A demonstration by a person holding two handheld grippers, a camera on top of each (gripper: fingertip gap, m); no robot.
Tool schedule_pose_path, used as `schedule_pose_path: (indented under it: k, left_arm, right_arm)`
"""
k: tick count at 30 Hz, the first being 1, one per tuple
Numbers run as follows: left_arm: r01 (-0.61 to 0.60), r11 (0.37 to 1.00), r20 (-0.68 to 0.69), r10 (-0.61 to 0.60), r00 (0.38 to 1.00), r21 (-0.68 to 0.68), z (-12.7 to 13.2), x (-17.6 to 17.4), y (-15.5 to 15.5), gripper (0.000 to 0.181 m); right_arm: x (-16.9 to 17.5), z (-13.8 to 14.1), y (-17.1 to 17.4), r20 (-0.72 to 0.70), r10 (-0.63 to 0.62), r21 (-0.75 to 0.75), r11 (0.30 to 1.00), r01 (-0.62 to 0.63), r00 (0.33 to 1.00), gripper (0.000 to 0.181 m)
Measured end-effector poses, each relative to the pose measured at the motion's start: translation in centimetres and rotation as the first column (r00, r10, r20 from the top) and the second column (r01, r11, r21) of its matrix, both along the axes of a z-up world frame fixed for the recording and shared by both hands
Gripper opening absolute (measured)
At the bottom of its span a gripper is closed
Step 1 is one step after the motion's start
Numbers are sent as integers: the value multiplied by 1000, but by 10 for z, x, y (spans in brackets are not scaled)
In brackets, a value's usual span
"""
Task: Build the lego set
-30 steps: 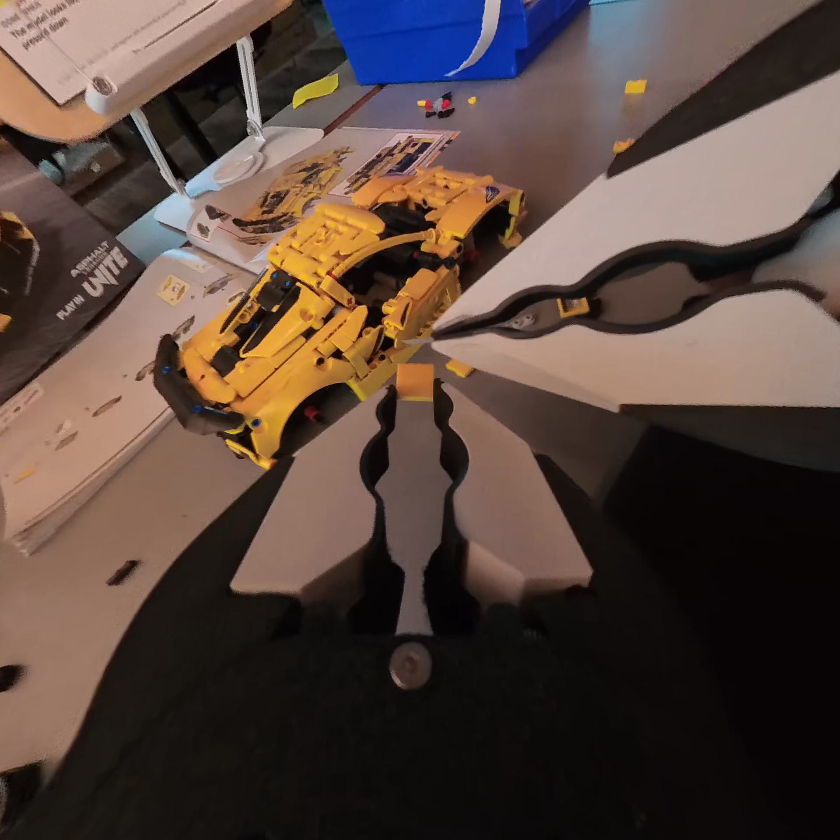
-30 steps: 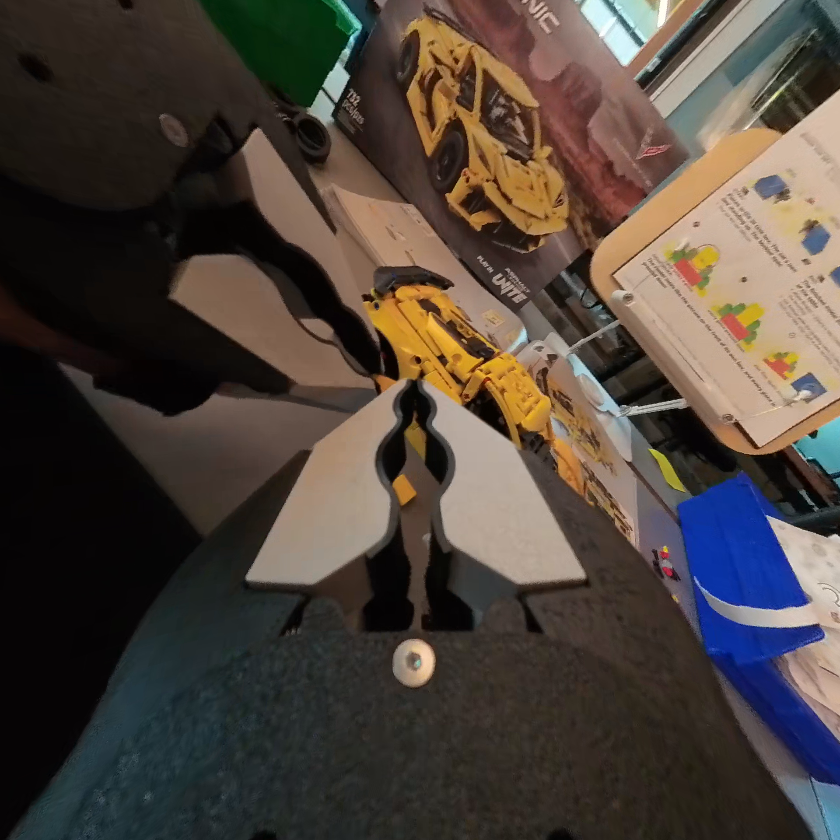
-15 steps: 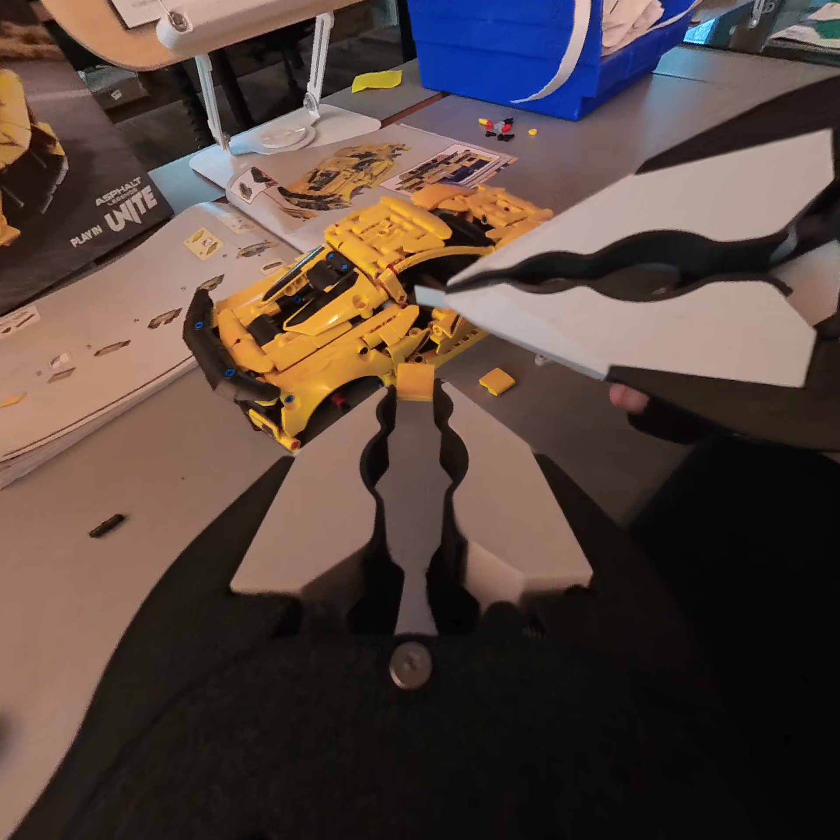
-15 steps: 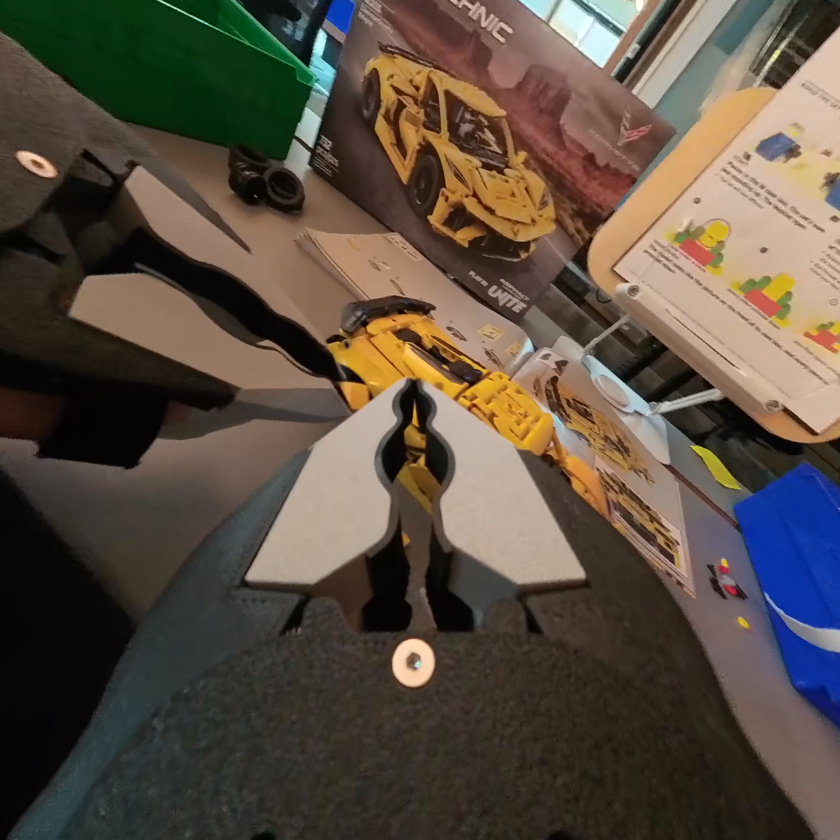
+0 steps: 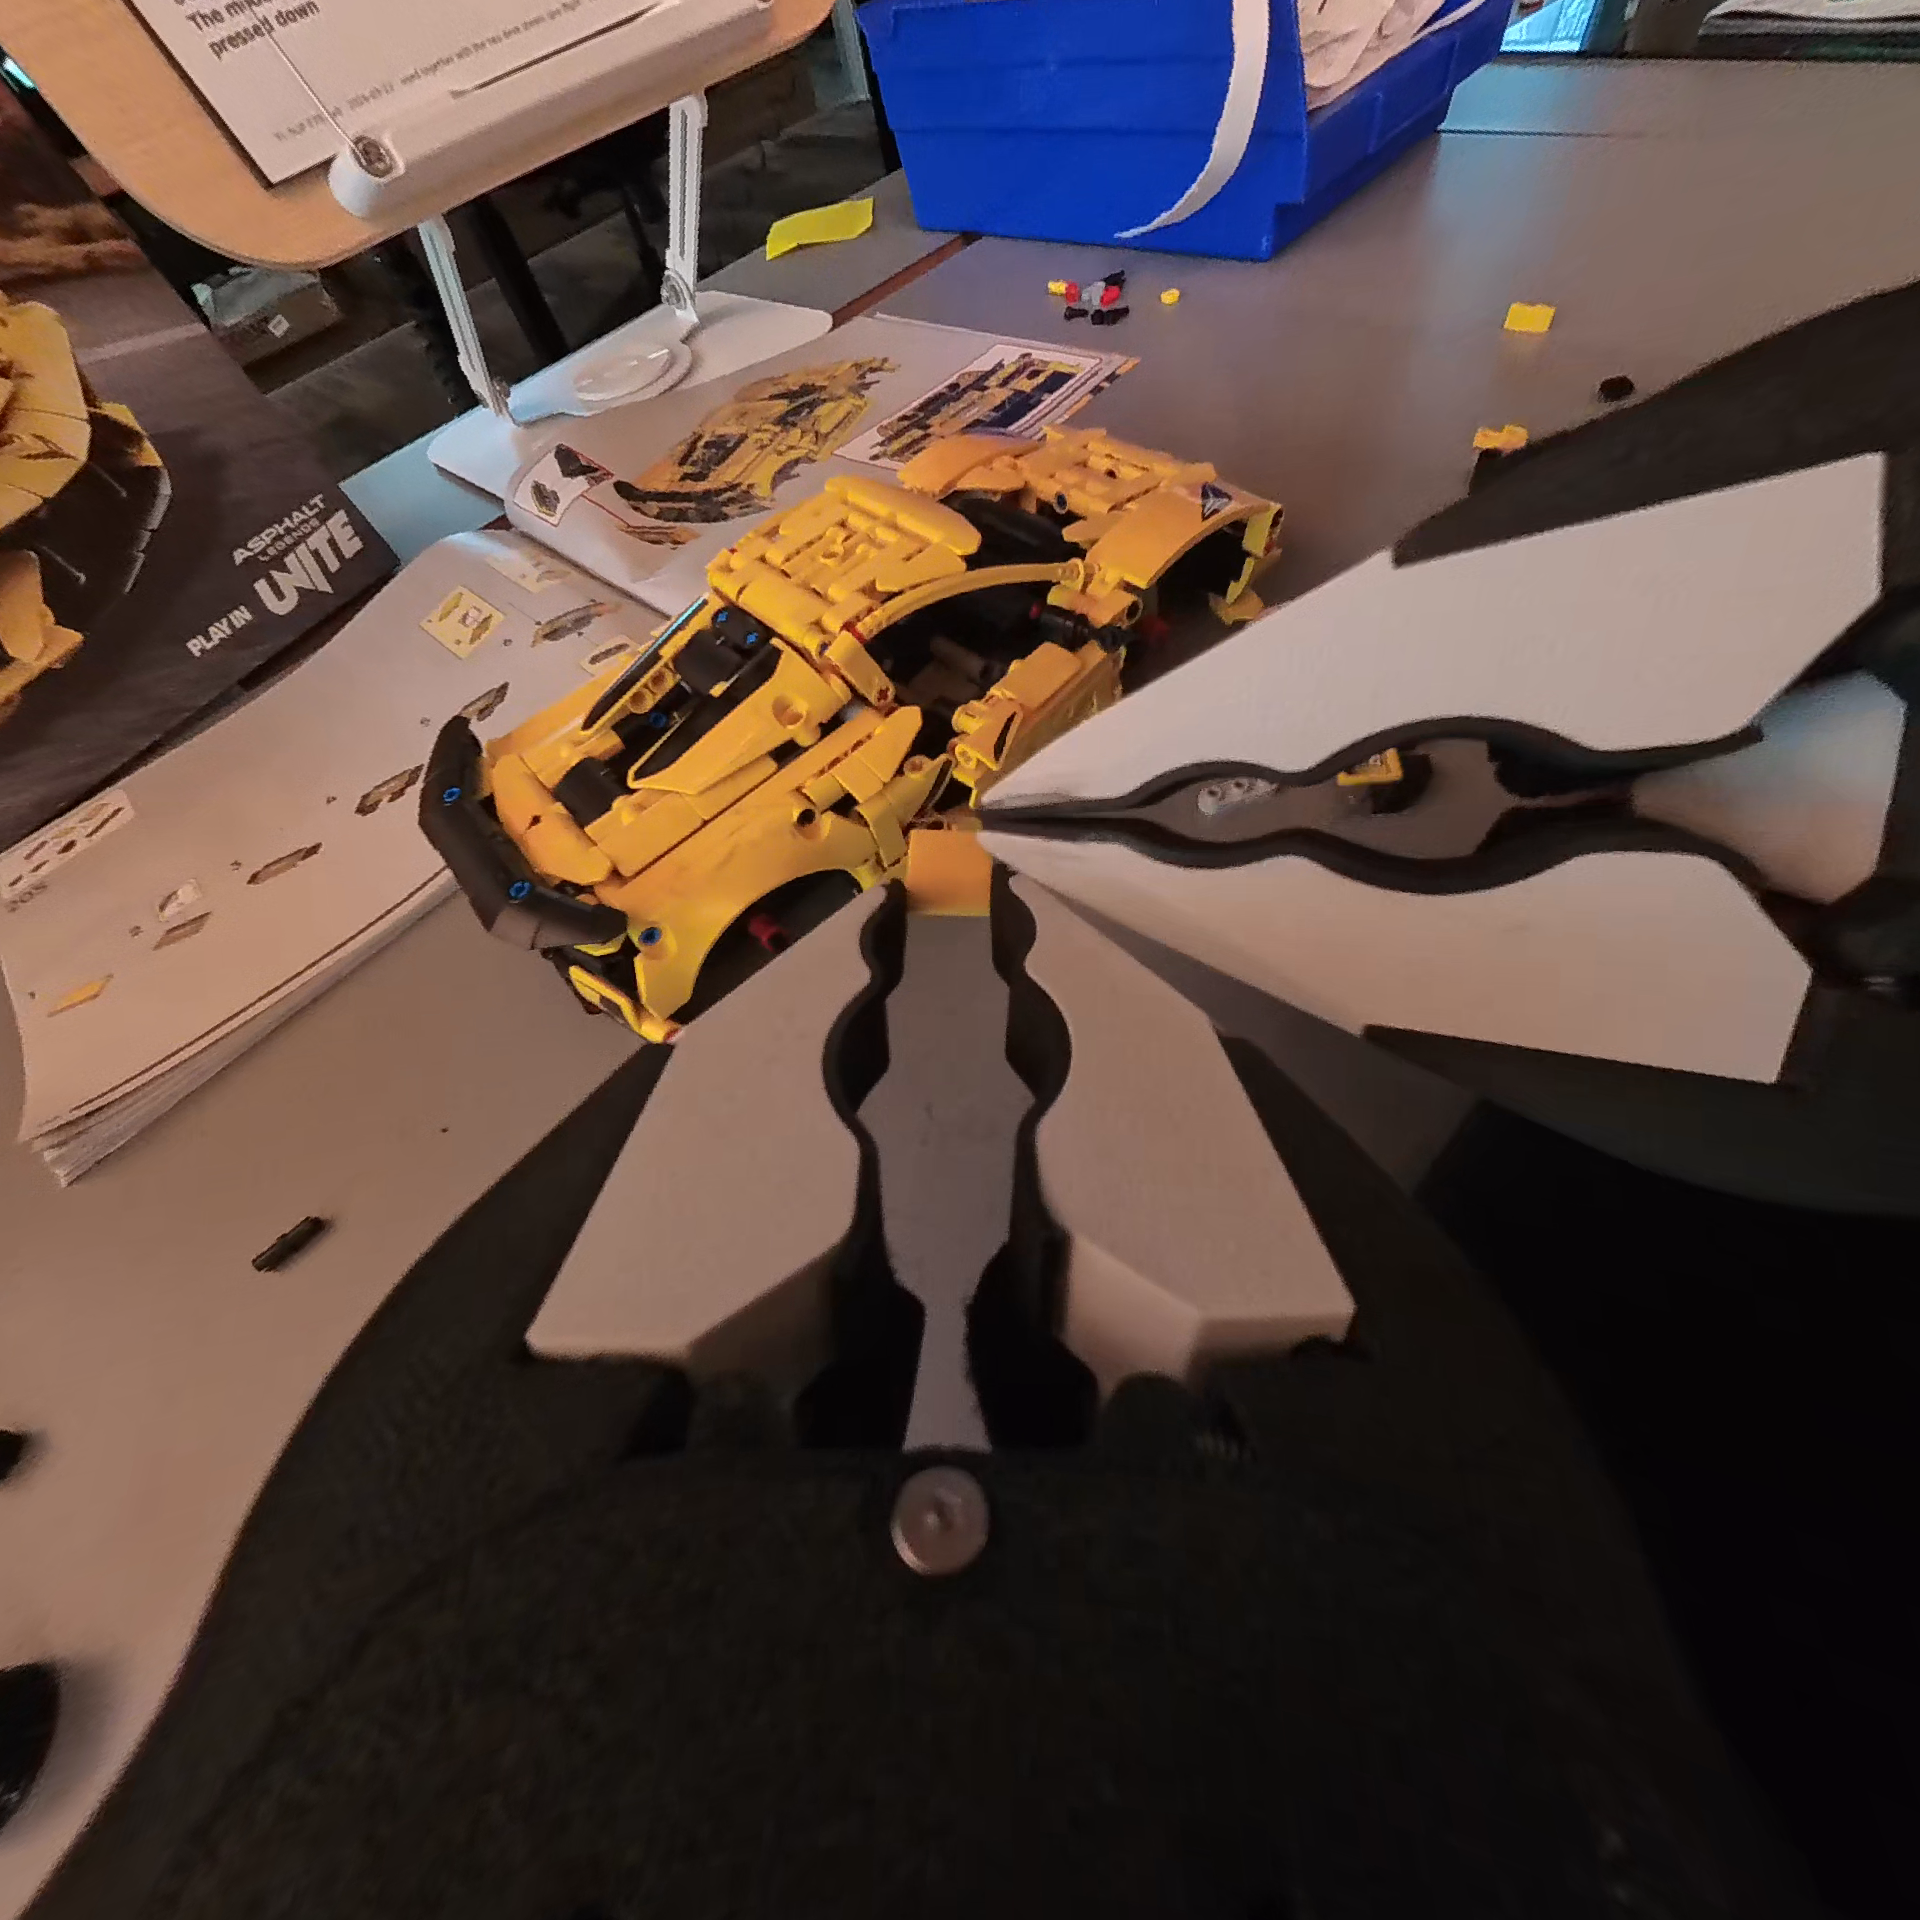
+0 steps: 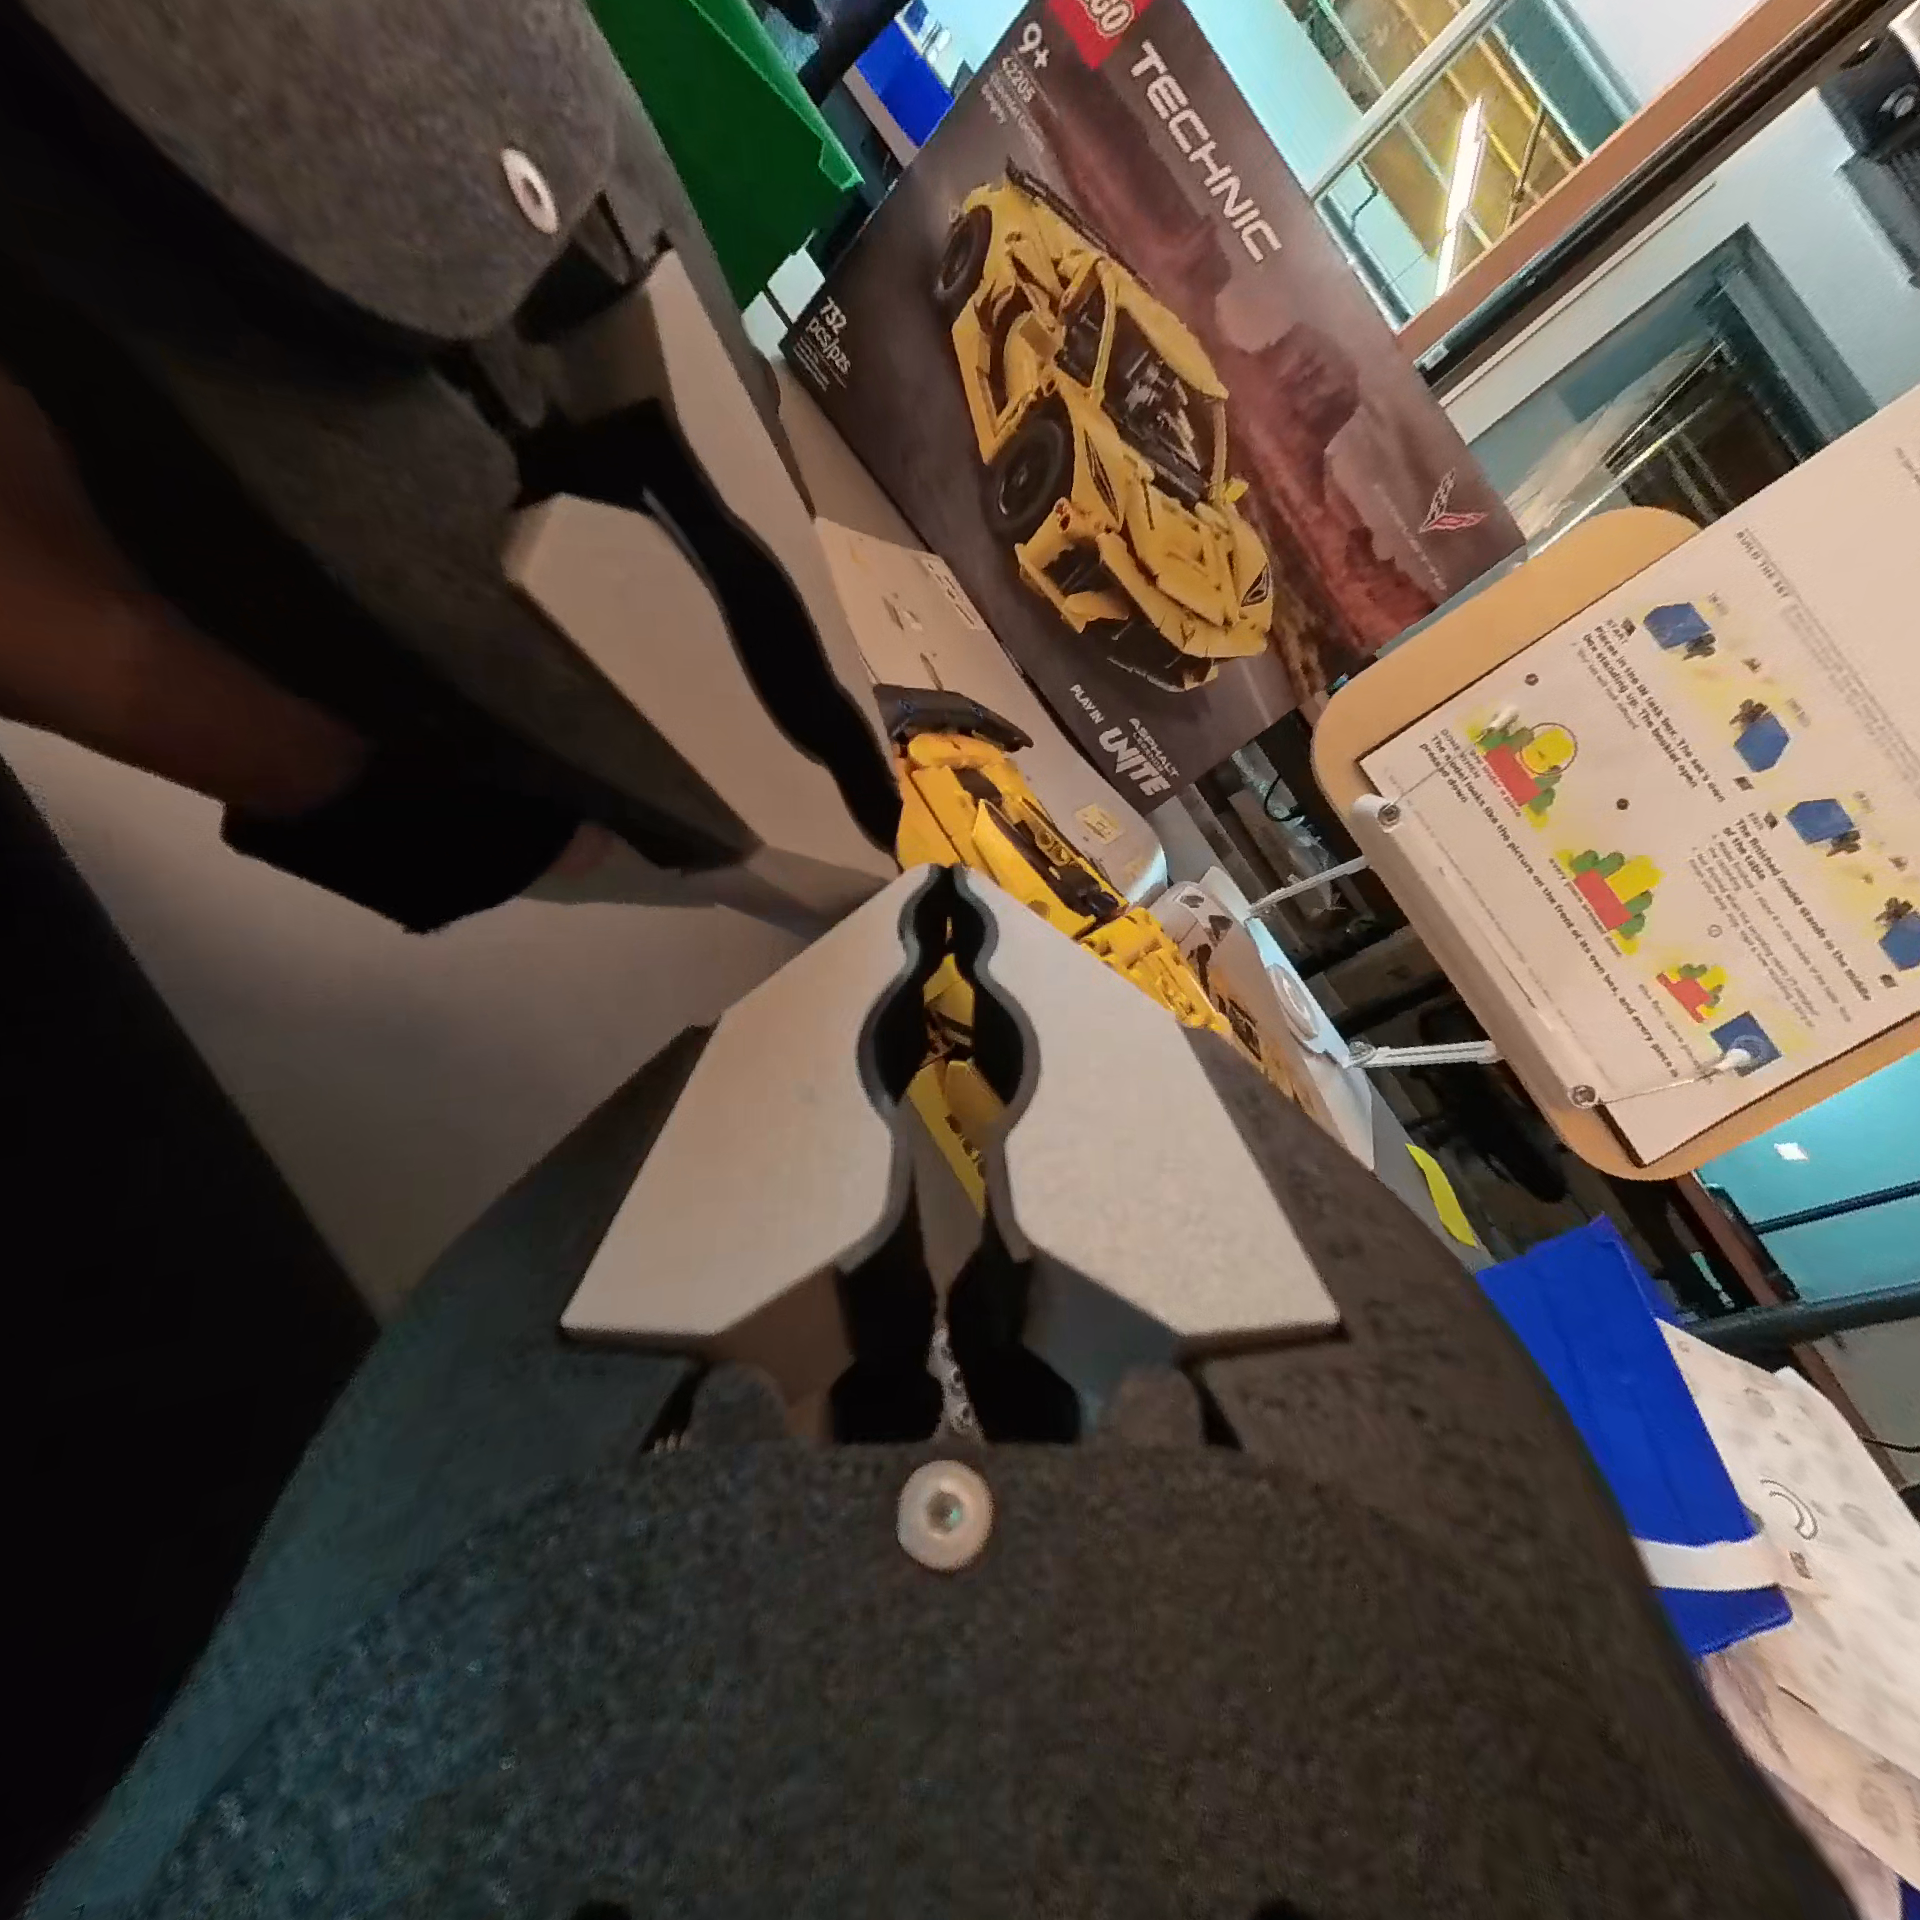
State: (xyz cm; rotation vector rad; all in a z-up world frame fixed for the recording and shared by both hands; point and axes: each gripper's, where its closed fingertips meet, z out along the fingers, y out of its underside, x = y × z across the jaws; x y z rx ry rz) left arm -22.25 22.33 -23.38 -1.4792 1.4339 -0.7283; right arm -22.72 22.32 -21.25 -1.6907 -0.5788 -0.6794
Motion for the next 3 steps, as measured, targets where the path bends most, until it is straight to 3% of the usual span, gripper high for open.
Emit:
schedule_pose_path:
  k: [3]
  left_arm:
    - [3,1000,-5,-3,1000,4,-1,0,0,16]
  right_arm:
    - [1,-1,0,-11,0,-9,1000,-1,1000,0]
